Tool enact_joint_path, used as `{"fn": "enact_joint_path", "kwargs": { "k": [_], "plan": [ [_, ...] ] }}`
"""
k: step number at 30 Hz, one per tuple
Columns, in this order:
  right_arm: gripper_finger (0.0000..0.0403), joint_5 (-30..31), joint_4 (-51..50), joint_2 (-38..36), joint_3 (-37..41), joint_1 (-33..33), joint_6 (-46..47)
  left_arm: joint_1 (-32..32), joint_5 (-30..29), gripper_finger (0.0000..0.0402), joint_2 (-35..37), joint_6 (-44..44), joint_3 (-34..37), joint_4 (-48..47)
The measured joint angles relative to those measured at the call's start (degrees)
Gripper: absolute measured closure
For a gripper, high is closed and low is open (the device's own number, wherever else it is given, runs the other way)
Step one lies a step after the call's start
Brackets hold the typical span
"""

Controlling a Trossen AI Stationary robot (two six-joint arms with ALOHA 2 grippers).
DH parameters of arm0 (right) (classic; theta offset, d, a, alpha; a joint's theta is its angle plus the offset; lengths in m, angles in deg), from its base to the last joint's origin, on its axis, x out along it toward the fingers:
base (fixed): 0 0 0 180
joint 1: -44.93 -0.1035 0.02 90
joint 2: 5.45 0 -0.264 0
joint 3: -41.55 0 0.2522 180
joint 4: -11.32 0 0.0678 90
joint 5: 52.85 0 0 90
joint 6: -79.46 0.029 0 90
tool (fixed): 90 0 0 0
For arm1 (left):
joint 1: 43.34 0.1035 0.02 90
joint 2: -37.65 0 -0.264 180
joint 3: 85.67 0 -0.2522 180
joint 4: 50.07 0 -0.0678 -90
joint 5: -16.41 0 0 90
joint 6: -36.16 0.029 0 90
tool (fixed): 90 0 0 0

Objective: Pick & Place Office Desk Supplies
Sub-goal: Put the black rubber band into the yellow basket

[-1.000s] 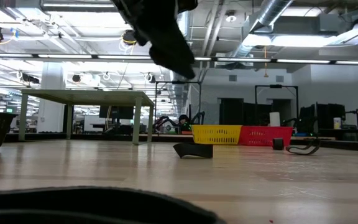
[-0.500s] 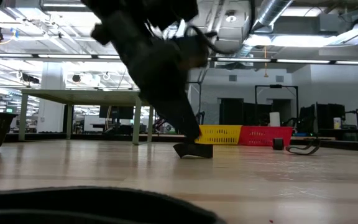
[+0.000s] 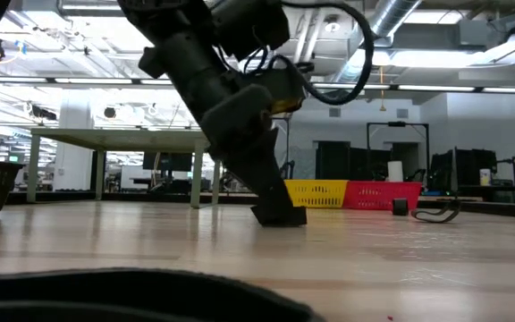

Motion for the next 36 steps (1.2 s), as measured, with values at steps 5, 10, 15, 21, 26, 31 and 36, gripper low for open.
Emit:
{"fn": "enact_joint_path", "kwargs": {
  "k": [5,10,15,21,26,31,36],
  "plan": [
    [0.026,0.0,-0.2,0.0,0.0,0.0,0.0,2.2,4.8,0.0391,0.2,-4.4,0.0,1.5],
    [0.026,0.6,-0.2,0.0,0.0,0.0,0.0,2.7,5.1,0.04,1.8,-4.4,-1.0,2.7],
    [0.026,0.9,-0.2,0.0,0.0,0.0,0.0,3.0,4.9,0.04,5.9,-4.3,-2.6,6.0],
    [0.026,1.4,-0.7,0.0,0.0,0.0,-0.1,4.4,0.6,0.0401,11.9,-3.1,-4.8,6.6],
    [0.026,1.5,-1.0,0.0,0.0,0.0,-0.2,7.3,-1.4,0.0401,15.3,-0.3,-7.7,6.1],
    [0.026,1.5,-1.0,0.0,0.0,0.3,-0.2,13.3,-1.6,0.0402,15.4,0.1,-11.8,5.9],
    [0.026,1.6,-1.0,0.0,0.0,0.7,-0.1,21.2,-2.4,0.0401,15.4,1.7,-14.3,6.0]
  ]
}}
